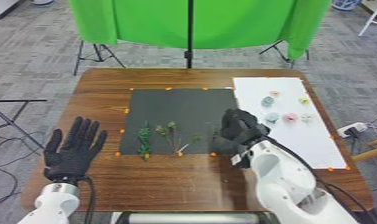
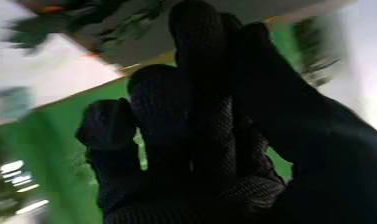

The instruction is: Arrange flowers

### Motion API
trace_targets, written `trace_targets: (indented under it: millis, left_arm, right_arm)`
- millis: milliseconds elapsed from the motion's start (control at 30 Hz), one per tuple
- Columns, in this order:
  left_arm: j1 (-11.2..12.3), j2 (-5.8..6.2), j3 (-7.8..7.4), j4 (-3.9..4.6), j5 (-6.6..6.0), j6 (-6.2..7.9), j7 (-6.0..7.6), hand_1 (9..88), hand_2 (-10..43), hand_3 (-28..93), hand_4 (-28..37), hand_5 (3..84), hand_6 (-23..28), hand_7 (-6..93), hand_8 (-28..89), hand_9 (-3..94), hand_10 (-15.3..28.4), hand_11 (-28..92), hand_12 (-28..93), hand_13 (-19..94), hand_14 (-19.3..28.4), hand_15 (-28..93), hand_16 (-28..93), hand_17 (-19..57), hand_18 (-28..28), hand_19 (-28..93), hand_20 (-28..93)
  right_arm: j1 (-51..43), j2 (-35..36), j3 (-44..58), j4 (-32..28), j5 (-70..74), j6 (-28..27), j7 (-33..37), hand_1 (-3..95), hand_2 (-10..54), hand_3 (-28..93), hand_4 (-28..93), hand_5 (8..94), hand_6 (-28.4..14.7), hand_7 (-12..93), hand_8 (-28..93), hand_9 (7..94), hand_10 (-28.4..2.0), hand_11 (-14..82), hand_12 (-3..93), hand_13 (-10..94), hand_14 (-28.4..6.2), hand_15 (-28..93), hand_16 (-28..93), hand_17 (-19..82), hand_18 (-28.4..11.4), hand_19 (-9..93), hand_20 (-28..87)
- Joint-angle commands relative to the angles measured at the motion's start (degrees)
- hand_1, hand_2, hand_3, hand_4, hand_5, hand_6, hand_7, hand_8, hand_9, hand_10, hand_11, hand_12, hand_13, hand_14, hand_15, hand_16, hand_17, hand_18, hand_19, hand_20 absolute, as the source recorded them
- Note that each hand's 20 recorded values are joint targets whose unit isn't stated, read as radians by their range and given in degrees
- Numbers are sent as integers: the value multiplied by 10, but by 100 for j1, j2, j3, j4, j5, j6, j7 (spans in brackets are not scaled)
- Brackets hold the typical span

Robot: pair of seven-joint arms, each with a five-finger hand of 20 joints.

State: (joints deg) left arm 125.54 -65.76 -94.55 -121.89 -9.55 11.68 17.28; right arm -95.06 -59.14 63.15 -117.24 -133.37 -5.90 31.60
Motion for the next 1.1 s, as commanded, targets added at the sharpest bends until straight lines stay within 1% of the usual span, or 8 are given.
trace_targets:
  millis: [33, 167, 267, 333, 467, 600, 833, 1100]
  left_arm:
    - [35, -41, 35, 23, -14, 105, -52, 259, 189, 759, -283, 465, 98, 131, -109, 413, 148, 204, 69, 310, 153, 315, -83, -68, 130, 363, 110]
    - [20, -46, 46, 34, 7, 94, -52, 258, 189, 760, -283, 465, 98, 131, -109, 413, 149, 205, 70, 309, 152, 316, -84, -68, 130, 363, 110]
    - [49, -43, 36, 27, 3, 107, -41, 259, 189, 761, -283, 465, 98, 132, -109, 413, 149, 206, 70, 309, 152, 318, -84, -68, 130, 363, 109]
    - [28, -55, 48, 35, -11, 100, -52, 258, 189, 762, -283, 465, 98, 132, -109, 414, 149, 206, 69, 309, 152, 317, -85, -68, 130, 364, 109]
    - [66, -57, 46, 26, 3, 82, -34, 258, 189, 762, -283, 465, 98, 132, -109, 413, 149, 206, 69, 309, 153, 317, -85, -69, 131, 364, 109]
    - [91, -52, 34, 9, 7, 88, -1, 257, 189, 762, -283, 465, 98, 132, -109, 412, 148, 206, 69, 309, 153, 316, -85, -69, 131, 364, 109]
    - [45, -52, 56, 43, 5, 87, -32, 257, 189, 762, -283, 464, 98, 132, -109, 413, 149, 206, 69, 309, 153, 317, -85, -68, 130, 363, 109]
    - [16, -56, 68, 59, -16, 102, -72, 257, 189, 762, -283, 464, 98, 133, -109, 413, 148, 206, 69, 309, 153, 317, -85, -68, 130, 363, 110]
  right_arm:
    - [-47, -233, -79, 302, -127, -140, 321, 508, -95, 791, -271, 664, -25, 226, -63, 889, -107, 111, 389, 729, -90, 672, 370, 380, -257, 932, 525]
    - [-48, -255, -139, 332, -202, -22, 311, 499, -95, 796, -266, 650, -21, 214, -130, 870, -119, 119, 360, 735, -85, 628, 363, 378, -258, 932, 506]
    - [-4, -290, -112, 364, -118, -201, 282, 480, -95, 819, -267, 648, -24, 223, -135, 811, -140, 155, 288, 712, -89, 581, 371, 371, -251, 932, 480]
    - [9, -282, -134, 369, -35, -19, 343, 474, -95, 827, -269, 649, -25, 222, -138, 781, -150, 173, 256, 698, -93, 573, 366, 370, -248, 932, 474]
    - [-36, -224, -149, 238, -277, 346, 328, 495, -95, 794, -268, 646, -45, 378, 10, 772, -152, 189, 250, 693, -94, 577, 352, 371, -246, 932, 471]
    - [-1, -199, -103, 208, -288, 621, 375, 491, -95, 793, -269, 624, -44, 466, 30, 768, -149, 197, 258, 692, -95, 581, 352, 375, -241, 932, 481]
    - [79, -270, -98, 305, -200, 499, 436, 447, -95, 847, -268, 577, -50, 287, -150, 732, -160, 247, 230, 688, -101, 601, 340, 381, -243, 932, 494]
    - [210, -447, -109, 611, 15, -46, 514, 443, -95, 849, -278, 570, -54, 210, -139, 715, -172, 251, 179, 678, -109, 597, 318, 379, -242, 932, 491]
